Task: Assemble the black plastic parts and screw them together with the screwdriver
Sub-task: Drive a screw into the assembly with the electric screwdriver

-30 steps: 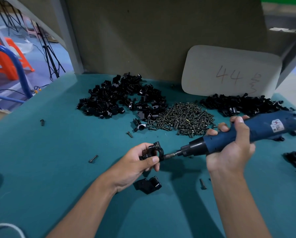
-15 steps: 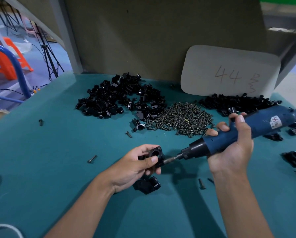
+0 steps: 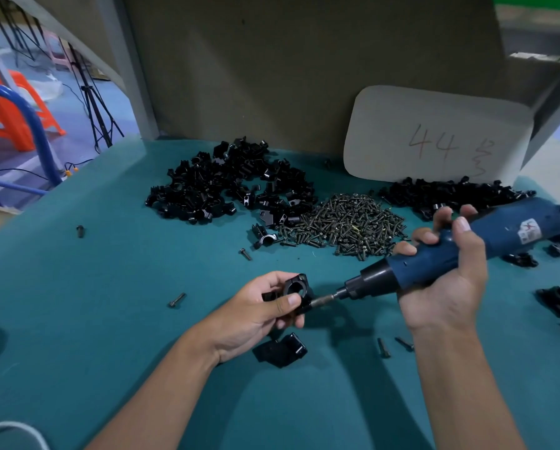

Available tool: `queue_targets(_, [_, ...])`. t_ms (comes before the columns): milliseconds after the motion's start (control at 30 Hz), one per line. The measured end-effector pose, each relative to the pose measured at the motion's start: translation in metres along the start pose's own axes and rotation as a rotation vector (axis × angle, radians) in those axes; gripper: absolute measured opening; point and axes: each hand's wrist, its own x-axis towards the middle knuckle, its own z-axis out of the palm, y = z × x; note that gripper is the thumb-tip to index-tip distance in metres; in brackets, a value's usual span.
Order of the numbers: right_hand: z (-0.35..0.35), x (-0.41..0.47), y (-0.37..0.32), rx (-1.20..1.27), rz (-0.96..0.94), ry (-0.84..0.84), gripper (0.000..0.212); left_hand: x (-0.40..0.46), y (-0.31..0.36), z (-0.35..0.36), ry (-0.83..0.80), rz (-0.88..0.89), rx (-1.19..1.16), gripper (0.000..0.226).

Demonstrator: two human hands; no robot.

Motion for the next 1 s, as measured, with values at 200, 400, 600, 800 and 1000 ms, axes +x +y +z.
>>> queue_targets(200, [-0.009, 0.007, -0.008, 0.074, 0.038, 0.013, 0.021, 0.0, -0.003, 0.005, -0.032, 0.0, 0.062, 0.048])
queue_targets(400, [-0.023, 0.018, -0.022, 0.182, -0.008, 0.005, 0.018, 0.0, 0.002, -0.001, 0.159, 0.088, 0.215, 0.038])
queue_targets(600, [-0.021, 0.014, -0.001, 0.248, 0.077, 0.152, 0.015, -0.001, -0.001, 0.005, 0.179, 0.107, 0.351, 0.027])
queue_targets(800, [-0.018, 0.012, 0.011, 0.227, 0.122, 0.17, 0.017, 0.003, -0.007, 0.005, 0.275, 0.138, 0.406, 0.021])
queue_targets(1000, [-0.022, 0.013, 0.011, 0.247, 0.112, 0.239, 0.025, 0.002, -0.008, 0.003, 0.263, 0.139, 0.524, 0.019])
